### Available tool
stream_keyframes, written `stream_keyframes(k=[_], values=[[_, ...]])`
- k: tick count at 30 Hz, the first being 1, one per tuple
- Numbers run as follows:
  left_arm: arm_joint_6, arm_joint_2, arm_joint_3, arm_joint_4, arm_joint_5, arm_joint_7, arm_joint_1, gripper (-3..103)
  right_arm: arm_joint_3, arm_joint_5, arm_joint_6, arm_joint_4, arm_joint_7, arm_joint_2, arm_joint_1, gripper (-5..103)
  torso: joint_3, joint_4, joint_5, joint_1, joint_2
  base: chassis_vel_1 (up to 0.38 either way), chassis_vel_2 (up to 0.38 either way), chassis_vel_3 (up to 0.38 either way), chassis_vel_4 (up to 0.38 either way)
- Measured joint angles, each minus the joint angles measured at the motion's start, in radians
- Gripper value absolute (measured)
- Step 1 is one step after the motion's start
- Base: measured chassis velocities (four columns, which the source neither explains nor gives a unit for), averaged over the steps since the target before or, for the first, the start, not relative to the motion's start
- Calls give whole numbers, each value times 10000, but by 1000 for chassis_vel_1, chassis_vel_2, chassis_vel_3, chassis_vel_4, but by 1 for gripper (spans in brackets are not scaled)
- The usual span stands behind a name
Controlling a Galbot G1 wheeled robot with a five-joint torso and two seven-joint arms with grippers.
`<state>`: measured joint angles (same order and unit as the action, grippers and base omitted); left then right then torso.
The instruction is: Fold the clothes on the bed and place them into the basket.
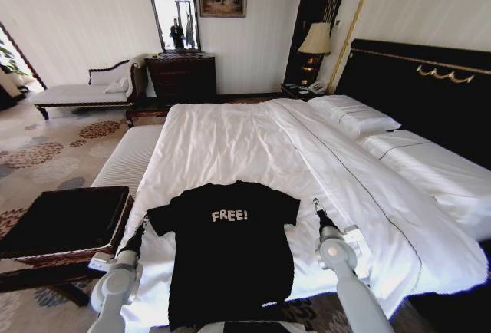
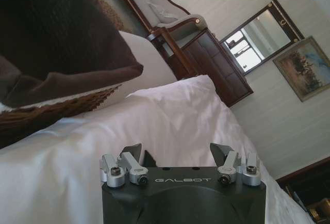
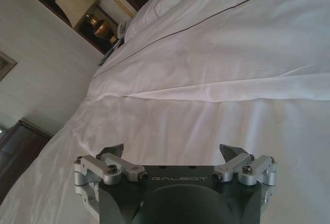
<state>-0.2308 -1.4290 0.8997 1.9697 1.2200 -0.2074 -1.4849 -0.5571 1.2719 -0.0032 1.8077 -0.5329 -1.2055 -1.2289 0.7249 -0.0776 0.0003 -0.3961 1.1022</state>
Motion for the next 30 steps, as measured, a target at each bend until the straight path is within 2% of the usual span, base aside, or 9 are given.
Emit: stream_keyframes(k=[1, 2, 5, 8, 12, 14, 19, 25, 30], values=[[0, 84, 90, 392, 72, -98, -77, 85, 84, 419, -11, -123, 284, 355, 191, 100, 0, -2, -4, 0, -1, 0, 0, 0, 0], [0, 84, 90, 392, 72, -98, -77, 85, 84, 419, -11, -123, 284, 355, 191, 100, 0, -2, -4, 0, -1, 0, 0, 0, 0], [-47, 163, 65, 1396, 146, -231, -227, 94, 443, 1225, -212, -436, 912, 1097, 524, 100, 0, -2, -2, 0, -1, 0, 0, 0, 0], [-48, 195, -199, 1664, -451, -204, -279, 100, 802, 1481, -321, -753, 1297, 1438, 739, 100, -1, -4, 1, 0, -1, 0, 0, 0, 0], [303, 285, -752, 1333, -2874, 396, -509, 100, 1769, 1494, -391, -1724, 2278, 1917, 1349, 100, 0, -3, -5, -1, -2, 0, 0, 0, 0], [362, 254, -783, 1340, -3063, 481, -604, 100, 2009, 1451, -413, -2017, 2512, 1979, 1562, 100, 0, -3, -5, -1, -1, 0, 0, 0, 0], [498, 76, -680, 1660, -3079, 574, -956, 100, 2785, 1254, -613, -3100, 2779, 1894, 2410, 100, 0, -3, -2, 0, -1, 0, 0, 0, 0], [516, -54, -552, 2135, -2761, 398, -934, 100, 3548, 976, -876, -3972, 2376, 1175, 3324, 100, 0, -2, -5, 0, -1, 0, 0, 0, 0], [448, 6, -519, 2431, -2513, 283, -952, 100, 3763, 156, -754, -4781, 2457, 668, 3717, 100, 0, -3, -3, 0, -1, 0, 0, 0, 0]])
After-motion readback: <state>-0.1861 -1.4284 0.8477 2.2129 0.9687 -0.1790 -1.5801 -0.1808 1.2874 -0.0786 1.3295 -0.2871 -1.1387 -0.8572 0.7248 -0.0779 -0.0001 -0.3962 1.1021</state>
